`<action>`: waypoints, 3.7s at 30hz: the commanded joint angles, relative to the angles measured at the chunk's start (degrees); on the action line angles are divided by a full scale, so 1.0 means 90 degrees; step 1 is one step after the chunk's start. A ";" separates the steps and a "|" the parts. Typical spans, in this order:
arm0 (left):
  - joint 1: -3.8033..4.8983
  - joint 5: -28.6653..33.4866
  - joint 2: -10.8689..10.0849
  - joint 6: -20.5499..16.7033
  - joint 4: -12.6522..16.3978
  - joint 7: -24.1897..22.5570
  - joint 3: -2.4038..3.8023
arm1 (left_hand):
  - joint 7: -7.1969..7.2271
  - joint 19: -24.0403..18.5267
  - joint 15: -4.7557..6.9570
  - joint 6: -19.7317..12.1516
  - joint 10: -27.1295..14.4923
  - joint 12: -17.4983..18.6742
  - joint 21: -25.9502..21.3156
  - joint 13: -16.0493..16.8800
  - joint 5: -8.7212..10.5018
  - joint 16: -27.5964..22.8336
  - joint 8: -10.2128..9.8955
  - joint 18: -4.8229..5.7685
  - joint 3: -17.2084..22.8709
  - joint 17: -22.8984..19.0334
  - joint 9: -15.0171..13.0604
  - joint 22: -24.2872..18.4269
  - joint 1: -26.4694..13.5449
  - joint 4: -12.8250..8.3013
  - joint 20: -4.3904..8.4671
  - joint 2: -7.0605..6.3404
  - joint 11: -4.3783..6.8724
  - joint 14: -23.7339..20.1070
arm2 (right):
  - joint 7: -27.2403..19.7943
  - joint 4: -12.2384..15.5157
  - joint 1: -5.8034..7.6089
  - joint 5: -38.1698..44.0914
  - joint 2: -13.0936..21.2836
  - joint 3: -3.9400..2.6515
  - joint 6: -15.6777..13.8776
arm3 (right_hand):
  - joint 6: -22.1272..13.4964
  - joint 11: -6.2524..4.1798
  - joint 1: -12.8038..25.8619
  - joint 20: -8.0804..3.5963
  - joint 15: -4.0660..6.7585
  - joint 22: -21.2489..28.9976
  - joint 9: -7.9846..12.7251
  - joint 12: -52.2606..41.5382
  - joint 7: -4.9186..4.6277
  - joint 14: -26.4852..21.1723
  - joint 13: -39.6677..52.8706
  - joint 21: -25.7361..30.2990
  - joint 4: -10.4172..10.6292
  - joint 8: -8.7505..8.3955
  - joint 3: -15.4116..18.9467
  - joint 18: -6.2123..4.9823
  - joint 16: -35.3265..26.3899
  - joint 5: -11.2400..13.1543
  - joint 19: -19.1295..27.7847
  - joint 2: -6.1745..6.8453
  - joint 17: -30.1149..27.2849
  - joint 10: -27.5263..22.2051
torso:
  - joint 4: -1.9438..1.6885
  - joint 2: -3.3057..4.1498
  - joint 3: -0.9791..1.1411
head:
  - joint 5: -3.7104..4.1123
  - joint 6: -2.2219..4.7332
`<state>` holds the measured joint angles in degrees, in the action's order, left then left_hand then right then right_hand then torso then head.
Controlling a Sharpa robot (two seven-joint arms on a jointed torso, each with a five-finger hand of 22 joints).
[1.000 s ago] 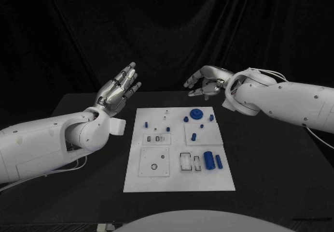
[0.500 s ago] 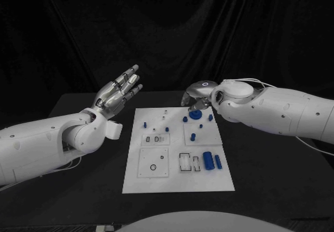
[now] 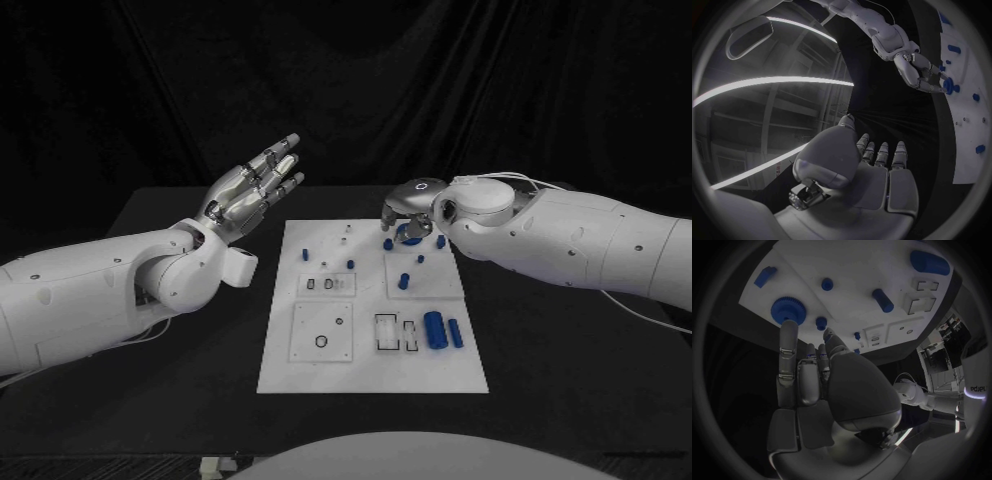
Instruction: Assemble the parts on the task board
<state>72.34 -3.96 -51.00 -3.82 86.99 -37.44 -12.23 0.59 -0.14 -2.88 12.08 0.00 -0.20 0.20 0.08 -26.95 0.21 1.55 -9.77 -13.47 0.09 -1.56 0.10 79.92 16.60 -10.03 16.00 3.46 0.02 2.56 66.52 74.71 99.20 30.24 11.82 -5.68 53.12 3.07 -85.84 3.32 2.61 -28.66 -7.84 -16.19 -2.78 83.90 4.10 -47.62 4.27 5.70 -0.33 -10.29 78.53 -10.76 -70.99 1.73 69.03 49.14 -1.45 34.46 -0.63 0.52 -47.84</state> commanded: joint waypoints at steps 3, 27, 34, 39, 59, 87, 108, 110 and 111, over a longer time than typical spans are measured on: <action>-0.0025 -0.0094 -0.0004 0.0125 -0.0005 -0.0091 0.0006 | 0.0000 0.0015 -0.0009 0.0035 0.0000 0.0022 -0.0022 -0.0009 -0.0043 -0.0023 0.0020 -0.0051 0.0040 -0.0010 -0.0009 -0.0011 0.0076 -0.0007 -0.0047 -0.0007 -0.0053 -0.0002 | 0.0063 -0.0112 -0.0080 0.0171 -0.0070 -0.0004 0.0047 | 0.0048 0.0002 -0.0019 0.0002 0.0020 -0.0110 -0.0026 0.0075 -0.0011 0.0094 0.0017 -0.0082 -0.0015 -0.0085 -0.0146 -0.0016 0.0002 -0.0389 0.0135 0.0059 -0.0042 -0.0007 | -0.0004 0.0016 0.0008 | 0.0001 -0.0030; -0.0049 -0.0096 -0.0016 0.0166 -0.0026 -0.0086 0.0006 | -0.0239 0.0015 0.0071 0.0419 0.0000 0.0022 -0.0022 -0.0009 -0.0243 -0.0023 0.0094 -0.0051 0.0105 -0.0010 -0.0054 -0.0011 0.0311 -0.0034 -0.0157 -0.0071 -0.0317 -0.0002 | -0.0484 -0.0846 -0.0371 0.0172 -0.0504 -0.0005 -0.0220 | -0.0454 0.0013 -0.0065 0.0021 0.0002 -0.0517 0.0038 0.0272 0.0170 -0.0112 0.0034 -0.0224 -0.0249 -0.0208 -0.0970 -0.0020 -0.0251 -0.1303 0.0526 0.0246 -0.0395 -0.0364 | 0.0006 0.0012 0.0008 | -0.0003 0.0001; -0.0063 -0.0096 -0.0012 0.0201 -0.0041 -0.0069 0.0006 | -0.0297 0.0015 0.0068 0.0550 0.0000 0.0022 -0.0022 -0.0009 -0.0275 -0.0023 0.0136 -0.0052 0.0118 -0.0010 -0.0067 -0.0011 0.0346 -0.0037 -0.0176 -0.0081 -0.0377 -0.0002 | -0.0659 -0.1003 -0.0443 0.0172 -0.0592 -0.0005 -0.0365 | -0.0046 -0.0031 0.0086 0.0006 0.0038 -0.0674 -0.0063 0.0179 0.0033 -0.0065 0.0056 -0.0299 -0.0217 -0.0055 -0.1329 -0.0020 -0.0196 -0.1220 0.0559 0.0290 -0.0307 -0.0048 | 0.0006 0.0013 0.0005 | -0.0008 -0.0015; -0.0081 -0.0096 -0.0010 0.0224 -0.0053 -0.0053 0.0006 | -0.0321 0.0015 0.0053 0.0578 0.0000 0.0022 -0.0022 -0.0009 -0.0303 -0.0023 0.0148 -0.0052 0.0128 -0.0010 -0.0069 -0.0011 0.0365 -0.0041 -0.0192 -0.0080 -0.0399 -0.0002 | -0.0784 -0.1084 -0.0488 0.0172 -0.0637 -0.0005 -0.0529 | 0.0417 -0.0093 0.0179 -0.0028 0.0073 -0.0791 -0.0247 0.0185 -0.0035 -0.0033 0.0023 -0.0335 -0.0163 0.0135 -0.1679 -0.0023 -0.0171 -0.1100 0.0569 0.0366 -0.0258 0.0336 | 0.0006 0.0007 0.0003 | -0.0019 -0.0039; -0.0118 -0.0095 -0.0140 0.0151 0.0037 0.0054 0.0006 | -0.0350 0.0020 -0.0101 0.0633 0.0000 0.0022 -0.0017 -0.0009 -0.0559 -0.0023 0.0187 -0.0055 0.0252 -0.0010 -0.0073 -0.0007 0.0592 -0.0202 -0.0314 -0.0130 -0.0417 -0.0002 | -0.0985 -0.0583 -0.0181 -0.0255 -0.0401 -0.0006 -0.1261 | 0.0651 -0.0072 0.0029 -0.0052 0.0080 -0.1037 -0.0690 0.0172 -0.0129 0.0021 0.0024 -0.0444 -0.0300 0.0315 -0.2133 -0.0018 -0.0131 -0.0931 0.0603 0.0456 -0.0168 0.1241 | 0.0005 -0.0001 0.0001 | -0.0145 -0.0113; -0.0002 -0.0109 -0.0430 -0.0253 0.0409 0.0175 0.0007 | -0.0399 0.0051 -0.0208 0.0842 0.0007 0.0017 0.0011 -0.0005 -0.0588 -0.0023 0.0262 -0.0061 0.0239 -0.0010 -0.0096 0.0016 0.0611 -0.0219 -0.0394 -0.0208 -0.0463 -0.0002 | -0.1103 -0.1661 0.0041 -0.0320 -0.1363 -0.0006 -0.1060 | 0.0457 -0.0091 0.0062 -0.0046 0.0078 -0.1222 -0.0783 0.0332 -0.0184 -0.0022 -0.0006 -0.0508 -0.0270 0.0217 -0.2209 0.0004 -0.0173 -0.0800 0.0664 0.0510 -0.0209 0.1273 | -0.0242 0.0178 0.0023 | -0.0140 -0.0046; 0.0005 -0.0118 -0.0427 -0.0212 0.0384 0.0143 0.0007 | -0.0438 0.0059 -0.0252 0.0911 0.0015 0.0010 0.0018 0.0000 -0.0593 -0.0023 0.0289 -0.0060 0.0244 -0.0010 -0.0102 0.0021 0.0619 -0.0216 -0.0423 -0.0213 -0.0505 -0.0002 | -0.0941 -0.2051 -0.0039 -0.0320 -0.1553 -0.0007 -0.0722 | 0.0324 -0.0099 0.0092 -0.0031 0.0066 -0.1355 -0.0812 0.0473 -0.0173 -0.0077 -0.0012 -0.0547 -0.0229 0.0127 -0.2260 0.0023 -0.0217 -0.0669 0.0706 0.0513 -0.0266 0.1205 | -0.0465 0.0383 0.0013 | 0.0070 0.0158; 0.0004 -0.0130 -0.0424 -0.0197 0.0378 0.0140 0.0007 | -0.0447 0.0060 -0.0262 0.0922 0.0017 0.0009 0.0020 0.0001 -0.0596 -0.0023 0.0293 -0.0060 0.0247 -0.0010 -0.0103 0.0022 0.0623 -0.0218 -0.0430 -0.0212 -0.0516 -0.0002 | -0.0924 -0.2062 -0.0060 -0.0320 -0.1552 -0.0007 -0.0691 | 0.0314 -0.0100 0.0088 -0.0030 0.0065 -0.1486 -0.0814 0.0486 -0.0172 -0.0085 -0.0012 -0.0640 -0.0230 0.0120 -0.2268 0.0049 -0.0226 -0.0666 0.0651 0.0513 -0.0279 0.1198 | -0.0469 0.0380 0.0007 | 0.0077 0.0129; 0.0004 -0.0134 -0.0422 -0.0189 0.0375 0.0139 0.0007 | -0.0447 0.0060 -0.0262 0.0922 0.0017 0.0009 0.0020 0.0001 -0.0596 -0.0023 0.0293 -0.0060 0.0247 -0.0010 -0.0103 0.0022 0.0623 -0.0218 -0.0430 -0.0212 -0.0516 -0.0002 | -0.0917 -0.2070 -0.0070 -0.0320 -0.1552 -0.0007 -0.0681 | 0.0312 -0.0099 0.0087 -0.0030 0.0064 -0.1508 -0.0815 0.0490 -0.0172 -0.0089 -0.0012 -0.0655 -0.0231 0.0118 -0.2270 0.0054 -0.0230 -0.0666 0.0644 0.0513 -0.0286 0.1195 | -0.0467 0.0375 0.0006 | 0.0091 0.0131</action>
<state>72.18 -4.88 -54.90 -5.77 90.31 -35.31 -12.24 -3.57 0.48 -4.93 20.00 0.11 -0.20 0.20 0.12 -32.10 0.21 3.84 -9.76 -11.34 0.07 -2.44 0.22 85.29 14.78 -13.53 14.30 -0.95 0.02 -7.08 48.06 74.28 96.22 16.27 11.79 -13.10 56.45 2.25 -85.19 2.99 3.12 -42.14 -15.13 -11.96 -4.36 83.57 3.95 -53.36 2.14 7.08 -20.49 -10.29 76.73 -17.02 -64.90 6.03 66.50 60.35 -5.52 37.81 -0.48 1.19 -46.50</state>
